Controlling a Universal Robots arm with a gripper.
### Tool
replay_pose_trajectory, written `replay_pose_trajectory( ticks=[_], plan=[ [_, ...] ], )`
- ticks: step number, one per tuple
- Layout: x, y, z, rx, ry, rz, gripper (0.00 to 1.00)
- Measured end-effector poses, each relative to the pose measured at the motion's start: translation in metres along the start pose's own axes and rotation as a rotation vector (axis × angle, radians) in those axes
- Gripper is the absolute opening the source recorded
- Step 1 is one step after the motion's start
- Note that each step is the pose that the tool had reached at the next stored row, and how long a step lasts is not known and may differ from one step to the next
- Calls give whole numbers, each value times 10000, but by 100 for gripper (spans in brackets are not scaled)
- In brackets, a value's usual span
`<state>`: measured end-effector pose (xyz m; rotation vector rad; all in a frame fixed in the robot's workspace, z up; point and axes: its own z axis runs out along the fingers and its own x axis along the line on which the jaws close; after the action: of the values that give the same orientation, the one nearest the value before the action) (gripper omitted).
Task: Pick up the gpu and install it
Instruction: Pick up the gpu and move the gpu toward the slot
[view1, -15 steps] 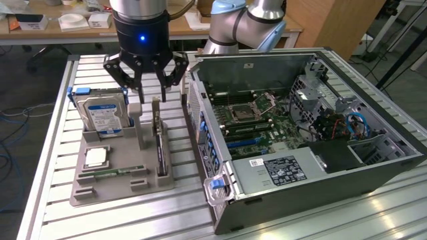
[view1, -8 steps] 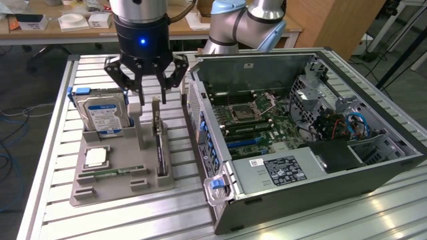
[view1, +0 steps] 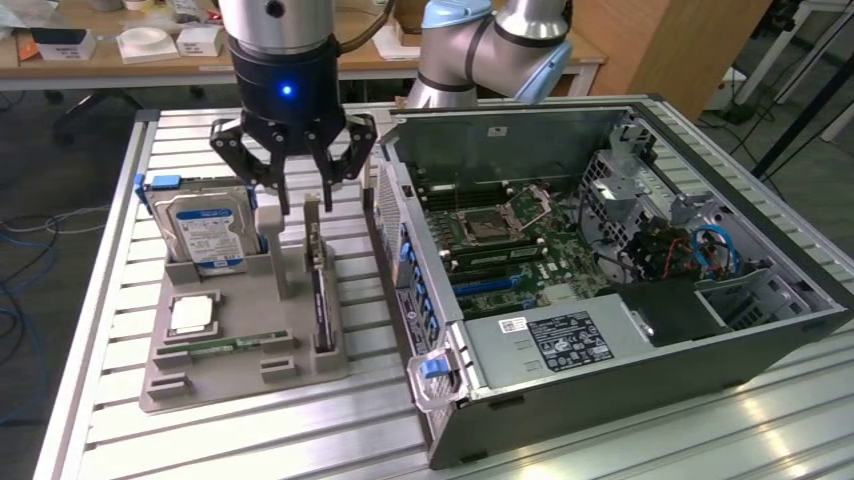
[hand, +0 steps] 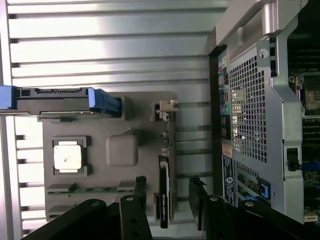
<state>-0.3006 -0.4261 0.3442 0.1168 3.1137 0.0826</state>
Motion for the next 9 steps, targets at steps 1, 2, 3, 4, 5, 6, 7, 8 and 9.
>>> replay_pose_trajectory(
  ticks=[1, 2, 3, 4, 5, 6, 7, 8, 9],
  plan=[
    [0, 0, 7, 1, 0, 0, 47],
    [0, -1, 13, 1, 0, 0, 47],
    [0, -1, 20, 0, 0, 0, 47],
    [0, -1, 27, 0, 0, 0, 47],
    [1, -2, 34, 0, 0, 0, 47],
    [1, -2, 40, 0, 0, -1, 47],
    [1, -2, 47, 0, 0, 0, 47],
    [1, -3, 53, 0, 0, 0, 47],
    [1, -3, 60, 0, 0, 0, 47]
  ],
)
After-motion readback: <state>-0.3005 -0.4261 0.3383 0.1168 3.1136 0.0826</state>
